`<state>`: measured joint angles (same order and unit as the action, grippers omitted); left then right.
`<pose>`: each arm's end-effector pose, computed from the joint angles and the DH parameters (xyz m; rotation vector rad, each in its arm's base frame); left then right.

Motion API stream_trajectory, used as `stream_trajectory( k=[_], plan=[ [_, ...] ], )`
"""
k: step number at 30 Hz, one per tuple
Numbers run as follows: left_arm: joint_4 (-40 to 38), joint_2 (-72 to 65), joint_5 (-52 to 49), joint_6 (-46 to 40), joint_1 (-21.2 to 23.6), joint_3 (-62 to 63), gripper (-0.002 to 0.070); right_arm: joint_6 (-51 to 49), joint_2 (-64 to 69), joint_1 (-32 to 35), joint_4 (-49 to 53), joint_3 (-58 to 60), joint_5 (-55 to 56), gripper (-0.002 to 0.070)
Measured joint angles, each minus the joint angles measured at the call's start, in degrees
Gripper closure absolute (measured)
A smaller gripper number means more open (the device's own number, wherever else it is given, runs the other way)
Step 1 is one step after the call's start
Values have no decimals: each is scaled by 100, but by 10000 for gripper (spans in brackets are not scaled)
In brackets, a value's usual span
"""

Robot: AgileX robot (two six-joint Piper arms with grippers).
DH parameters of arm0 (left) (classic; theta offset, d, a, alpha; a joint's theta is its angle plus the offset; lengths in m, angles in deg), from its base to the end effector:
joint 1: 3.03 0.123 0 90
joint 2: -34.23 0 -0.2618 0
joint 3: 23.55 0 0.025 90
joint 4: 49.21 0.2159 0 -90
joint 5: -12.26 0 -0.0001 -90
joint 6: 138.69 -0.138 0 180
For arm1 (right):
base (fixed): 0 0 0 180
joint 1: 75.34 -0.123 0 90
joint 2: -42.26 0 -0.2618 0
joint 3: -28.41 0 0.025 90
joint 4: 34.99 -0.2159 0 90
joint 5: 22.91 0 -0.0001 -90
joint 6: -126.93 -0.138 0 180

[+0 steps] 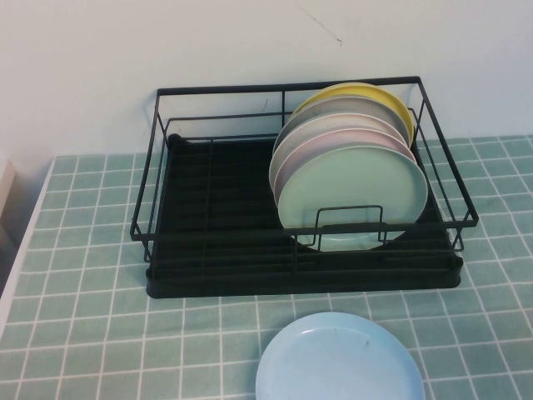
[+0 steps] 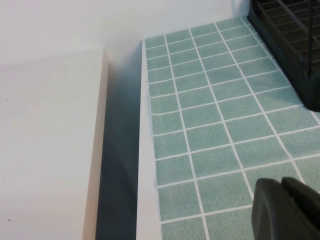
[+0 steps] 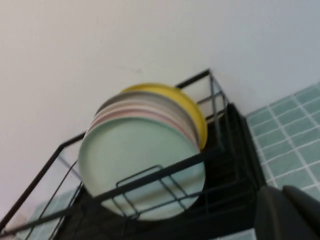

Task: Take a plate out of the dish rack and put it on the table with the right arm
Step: Grasp the plate from the shelf

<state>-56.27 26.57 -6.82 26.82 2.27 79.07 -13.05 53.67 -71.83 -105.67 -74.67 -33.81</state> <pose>0.0874 0.0025 0.1680 0.0684 1.8152 0.1258 0.0955 0.0189 0.2014 0.3372 1.5928 0.5054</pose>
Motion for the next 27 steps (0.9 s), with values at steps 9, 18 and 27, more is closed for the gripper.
stream_trajectory(
  k=[9,18,27],
  plan=[
    [0,0,0,0,0,0,678,1631,2976,0,1599,-2966,-2608,678],
    [0,0,0,0,0,0,678,3247,5662,-21,2126,-5964,-4532,678],
    [0,0,0,0,0,0,678,3111,7451,-657,3004,-7892,-4724,678]
  ],
)
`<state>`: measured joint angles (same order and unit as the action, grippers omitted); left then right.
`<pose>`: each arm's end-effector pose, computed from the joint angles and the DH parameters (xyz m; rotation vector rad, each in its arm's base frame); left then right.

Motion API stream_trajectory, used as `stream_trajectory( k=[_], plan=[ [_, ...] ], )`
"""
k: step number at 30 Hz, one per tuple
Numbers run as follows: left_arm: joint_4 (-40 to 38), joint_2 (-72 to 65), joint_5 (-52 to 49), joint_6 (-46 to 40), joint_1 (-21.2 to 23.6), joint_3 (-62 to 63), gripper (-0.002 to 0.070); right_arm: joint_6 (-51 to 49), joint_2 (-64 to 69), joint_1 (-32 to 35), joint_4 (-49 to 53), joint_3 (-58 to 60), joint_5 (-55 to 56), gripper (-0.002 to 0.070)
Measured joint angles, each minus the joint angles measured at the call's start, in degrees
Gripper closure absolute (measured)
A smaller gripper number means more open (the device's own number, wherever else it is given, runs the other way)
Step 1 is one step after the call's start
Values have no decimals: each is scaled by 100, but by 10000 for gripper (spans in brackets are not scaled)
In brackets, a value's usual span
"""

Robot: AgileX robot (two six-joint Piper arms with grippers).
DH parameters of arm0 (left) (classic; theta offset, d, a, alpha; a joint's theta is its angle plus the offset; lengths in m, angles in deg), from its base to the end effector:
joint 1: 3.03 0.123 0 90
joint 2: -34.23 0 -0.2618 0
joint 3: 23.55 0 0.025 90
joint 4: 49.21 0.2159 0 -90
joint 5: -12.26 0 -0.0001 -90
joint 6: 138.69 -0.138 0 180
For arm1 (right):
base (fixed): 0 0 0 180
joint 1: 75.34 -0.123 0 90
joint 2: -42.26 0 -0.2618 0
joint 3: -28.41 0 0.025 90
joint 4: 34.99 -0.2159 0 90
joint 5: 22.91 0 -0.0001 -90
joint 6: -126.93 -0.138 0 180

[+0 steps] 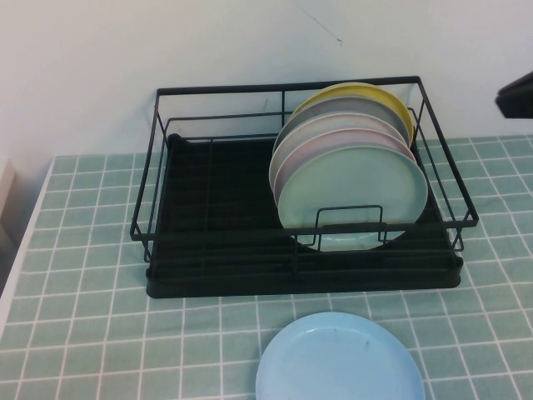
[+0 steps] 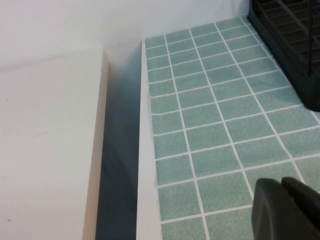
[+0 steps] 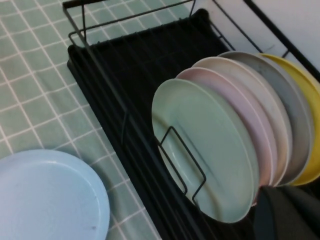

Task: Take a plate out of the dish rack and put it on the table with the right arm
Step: Grasp the plate from the shelf

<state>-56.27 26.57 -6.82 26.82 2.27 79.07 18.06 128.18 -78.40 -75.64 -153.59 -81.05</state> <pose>0.0874 0.0025 0.1680 0.0684 1.8152 0.1258 0.2707 0.0910 0.3511 -1.1738 1.8712 0.2729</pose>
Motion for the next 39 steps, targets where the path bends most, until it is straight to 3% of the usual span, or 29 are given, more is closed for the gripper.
stream_trajectory(
  k=[8,11,16,18,26,39],
  plan=[
    [0,0,0,0,0,0,678,96,1321,-901,900,-1026,-33,663],
    [0,0,0,0,0,0,678,280,1723,-1133,1245,-1233,-33,584],
    [0,0,0,0,0,0,678,447,2197,-1536,1858,-1352,151,366],
    [0,0,0,0,0,0,678,447,2338,-1685,2160,-1352,297,335],
    [0,0,0,0,0,0,678,71,2726,-1896,2684,-1357,982,319],
    [0,0,0,0,0,0,678,19,2763,-1960,2693,-1357,1141,325]
  ],
)
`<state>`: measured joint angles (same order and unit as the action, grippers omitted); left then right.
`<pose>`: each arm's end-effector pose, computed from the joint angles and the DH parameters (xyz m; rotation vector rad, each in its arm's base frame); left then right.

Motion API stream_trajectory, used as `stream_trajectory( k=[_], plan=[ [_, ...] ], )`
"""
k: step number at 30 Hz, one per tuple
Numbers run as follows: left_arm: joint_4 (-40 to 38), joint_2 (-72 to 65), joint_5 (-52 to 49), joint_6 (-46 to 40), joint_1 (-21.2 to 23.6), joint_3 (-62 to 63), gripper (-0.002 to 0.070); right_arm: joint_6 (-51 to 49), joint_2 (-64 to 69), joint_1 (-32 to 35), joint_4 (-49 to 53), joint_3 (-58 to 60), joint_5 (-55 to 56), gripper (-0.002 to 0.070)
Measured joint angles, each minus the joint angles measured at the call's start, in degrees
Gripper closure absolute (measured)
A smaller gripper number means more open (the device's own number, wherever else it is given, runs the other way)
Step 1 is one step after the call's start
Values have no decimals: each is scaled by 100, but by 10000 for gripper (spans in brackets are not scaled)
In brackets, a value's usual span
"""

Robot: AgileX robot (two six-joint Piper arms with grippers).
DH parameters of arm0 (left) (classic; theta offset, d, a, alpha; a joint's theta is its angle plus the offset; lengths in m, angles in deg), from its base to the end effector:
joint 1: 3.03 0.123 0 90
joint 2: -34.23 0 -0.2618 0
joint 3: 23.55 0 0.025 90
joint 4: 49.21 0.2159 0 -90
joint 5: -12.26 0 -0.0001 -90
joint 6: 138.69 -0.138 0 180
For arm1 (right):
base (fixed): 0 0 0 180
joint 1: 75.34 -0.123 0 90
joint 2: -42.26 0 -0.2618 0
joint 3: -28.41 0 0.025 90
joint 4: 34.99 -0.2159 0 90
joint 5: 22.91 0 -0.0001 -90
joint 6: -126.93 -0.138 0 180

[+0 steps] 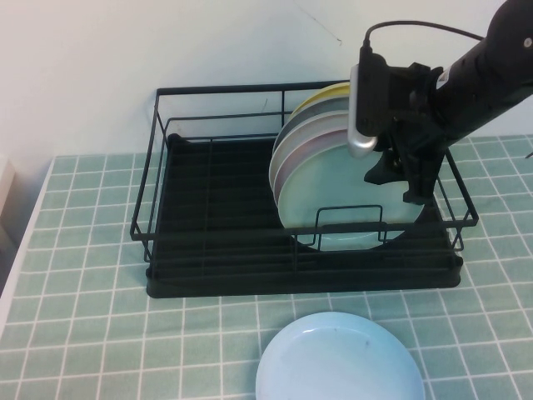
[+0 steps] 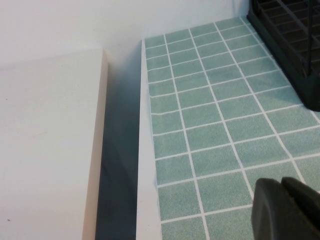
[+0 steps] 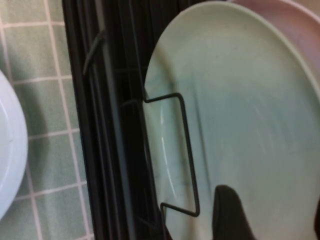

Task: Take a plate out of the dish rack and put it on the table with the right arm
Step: Grasp the plate from the shelf

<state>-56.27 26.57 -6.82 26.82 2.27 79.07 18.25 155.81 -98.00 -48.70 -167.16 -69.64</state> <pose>0.0874 0.0025 0.1680 0.0684 1.8152 0.1258 0.3617 0.1768 0.2479 -1.7271 1.7968 -0.0682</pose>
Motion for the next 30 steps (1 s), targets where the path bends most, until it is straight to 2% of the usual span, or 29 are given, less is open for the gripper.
stream_trajectory(
  k=[14,30],
  plan=[
    [0,0,0,0,0,0,678,-267,-457,-97,443,-9,42,324],
    [0,0,0,0,0,0,678,-37,184,-108,443,-9,562,326]
  ],
)
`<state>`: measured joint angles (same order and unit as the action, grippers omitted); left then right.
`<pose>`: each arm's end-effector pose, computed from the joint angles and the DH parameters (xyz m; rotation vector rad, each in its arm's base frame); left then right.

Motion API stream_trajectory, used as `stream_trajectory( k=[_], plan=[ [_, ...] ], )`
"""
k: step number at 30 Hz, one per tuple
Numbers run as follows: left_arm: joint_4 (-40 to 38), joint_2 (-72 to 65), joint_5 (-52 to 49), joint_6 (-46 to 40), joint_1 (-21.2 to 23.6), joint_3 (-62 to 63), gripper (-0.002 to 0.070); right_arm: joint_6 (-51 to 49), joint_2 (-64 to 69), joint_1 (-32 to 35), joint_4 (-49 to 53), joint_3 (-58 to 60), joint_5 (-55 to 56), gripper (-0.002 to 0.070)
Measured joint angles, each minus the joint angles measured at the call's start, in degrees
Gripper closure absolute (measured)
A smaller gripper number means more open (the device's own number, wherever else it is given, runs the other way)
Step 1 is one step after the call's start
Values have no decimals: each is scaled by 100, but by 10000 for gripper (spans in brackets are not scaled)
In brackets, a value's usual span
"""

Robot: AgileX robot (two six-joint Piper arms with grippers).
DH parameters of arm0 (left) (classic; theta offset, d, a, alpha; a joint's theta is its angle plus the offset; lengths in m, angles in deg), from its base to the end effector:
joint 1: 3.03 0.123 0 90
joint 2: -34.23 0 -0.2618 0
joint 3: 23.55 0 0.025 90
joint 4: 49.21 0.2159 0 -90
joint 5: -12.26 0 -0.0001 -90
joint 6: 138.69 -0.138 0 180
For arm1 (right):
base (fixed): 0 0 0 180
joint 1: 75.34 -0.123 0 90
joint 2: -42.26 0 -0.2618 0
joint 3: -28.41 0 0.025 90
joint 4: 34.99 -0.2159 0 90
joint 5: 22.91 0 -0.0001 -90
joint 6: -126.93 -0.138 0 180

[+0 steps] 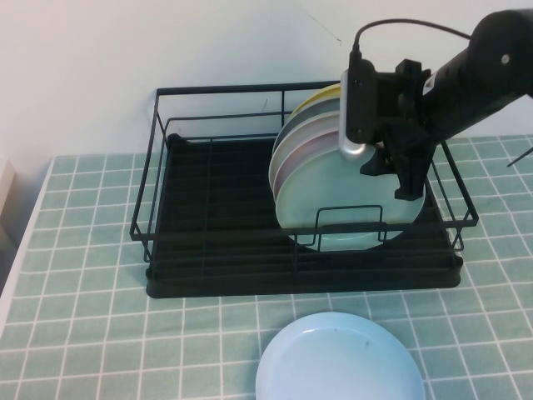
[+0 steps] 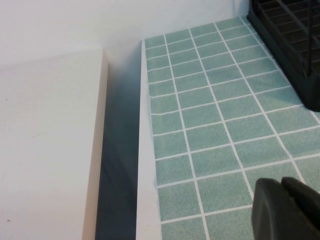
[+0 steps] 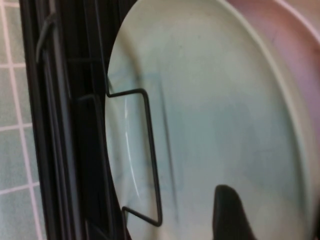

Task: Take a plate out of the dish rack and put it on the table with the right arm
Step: Grasp the plate from the shelf, then place the plate from the table

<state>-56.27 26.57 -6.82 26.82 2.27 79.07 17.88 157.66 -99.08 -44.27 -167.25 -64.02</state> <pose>0.0874 0.0025 0.1680 0.0684 1.8152 0.1258 0.3754 0.1811 0.2417 -1.7327 1.7369 -0.1803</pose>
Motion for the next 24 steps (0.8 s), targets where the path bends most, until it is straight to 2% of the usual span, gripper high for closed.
stream_trajectory(
  k=[4,6,9,13,18,24],
  plan=[
    [0,0,0,0,0,0,678,0,183,0,0,0,83,353],
    [0,0,0,0,0,0,678,-12,220,0,0,0,117,412],
    [0,0,0,0,0,0,678,-151,194,0,14,0,133,561],
    [0,0,0,0,0,0,678,-691,-140,0,290,0,26,570],
    [0,0,0,0,0,0,678,-1833,-991,-3,928,0,-243,570],
    [0,0,0,0,0,0,678,-3267,-2200,-3,696,0,-973,570]
  ],
)
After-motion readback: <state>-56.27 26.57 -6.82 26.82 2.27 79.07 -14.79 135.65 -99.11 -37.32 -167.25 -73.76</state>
